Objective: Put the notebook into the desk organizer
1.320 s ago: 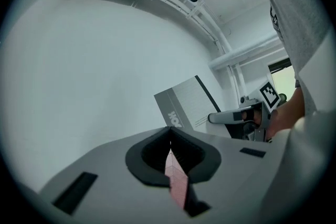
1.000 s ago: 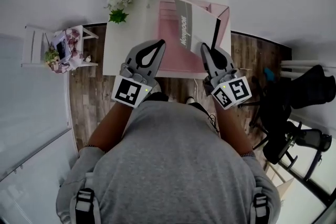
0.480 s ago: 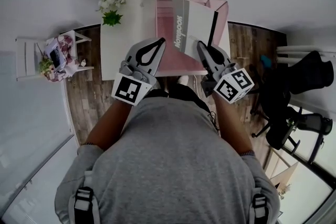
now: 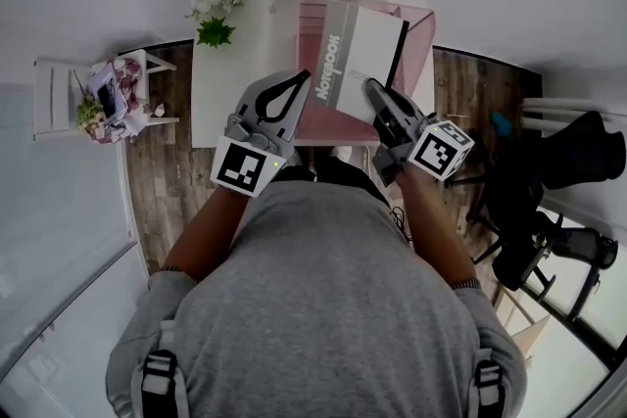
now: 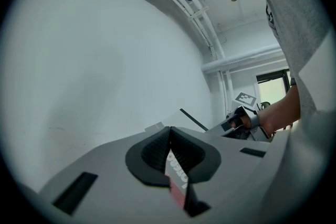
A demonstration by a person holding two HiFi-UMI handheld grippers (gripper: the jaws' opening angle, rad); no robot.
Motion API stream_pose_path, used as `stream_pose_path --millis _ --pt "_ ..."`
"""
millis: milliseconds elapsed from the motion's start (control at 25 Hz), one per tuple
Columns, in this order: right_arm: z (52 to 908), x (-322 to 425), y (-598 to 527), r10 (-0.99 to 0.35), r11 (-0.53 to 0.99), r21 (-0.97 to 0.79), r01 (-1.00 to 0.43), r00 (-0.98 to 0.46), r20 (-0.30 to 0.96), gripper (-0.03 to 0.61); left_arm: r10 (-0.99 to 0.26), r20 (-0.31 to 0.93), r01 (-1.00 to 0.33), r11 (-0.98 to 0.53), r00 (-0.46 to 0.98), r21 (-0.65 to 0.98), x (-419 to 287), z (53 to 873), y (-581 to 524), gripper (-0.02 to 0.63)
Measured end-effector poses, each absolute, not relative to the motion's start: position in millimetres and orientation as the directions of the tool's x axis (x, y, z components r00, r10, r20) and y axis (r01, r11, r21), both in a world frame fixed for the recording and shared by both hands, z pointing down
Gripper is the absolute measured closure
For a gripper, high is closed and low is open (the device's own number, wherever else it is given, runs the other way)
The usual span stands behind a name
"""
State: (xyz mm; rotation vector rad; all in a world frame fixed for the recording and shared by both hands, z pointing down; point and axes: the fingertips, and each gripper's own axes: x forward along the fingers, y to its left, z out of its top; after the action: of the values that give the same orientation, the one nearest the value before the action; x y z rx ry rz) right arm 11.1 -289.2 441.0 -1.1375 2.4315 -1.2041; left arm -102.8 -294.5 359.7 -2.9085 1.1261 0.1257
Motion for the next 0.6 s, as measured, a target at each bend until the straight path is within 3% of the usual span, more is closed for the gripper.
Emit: stream_pose_path --millis 240,600 --pt "444.9 4.3 -297.3 -0.670 0.319 -0.838 -0.443 -0.731 0.131 0.563 -0.688 -0.075 -0.689 -0.725 0.722 0.013 -103.5 363.2 -298.4 0.594" --pt "467.0 0.6 -297.4 -0.585 0.232 -0.873 -0.428 -0.779 0.226 0.563 -0.700 -0.064 -0.701 -0.713 0.711 0.007 -100.7 363.8 -301.5 0.594"
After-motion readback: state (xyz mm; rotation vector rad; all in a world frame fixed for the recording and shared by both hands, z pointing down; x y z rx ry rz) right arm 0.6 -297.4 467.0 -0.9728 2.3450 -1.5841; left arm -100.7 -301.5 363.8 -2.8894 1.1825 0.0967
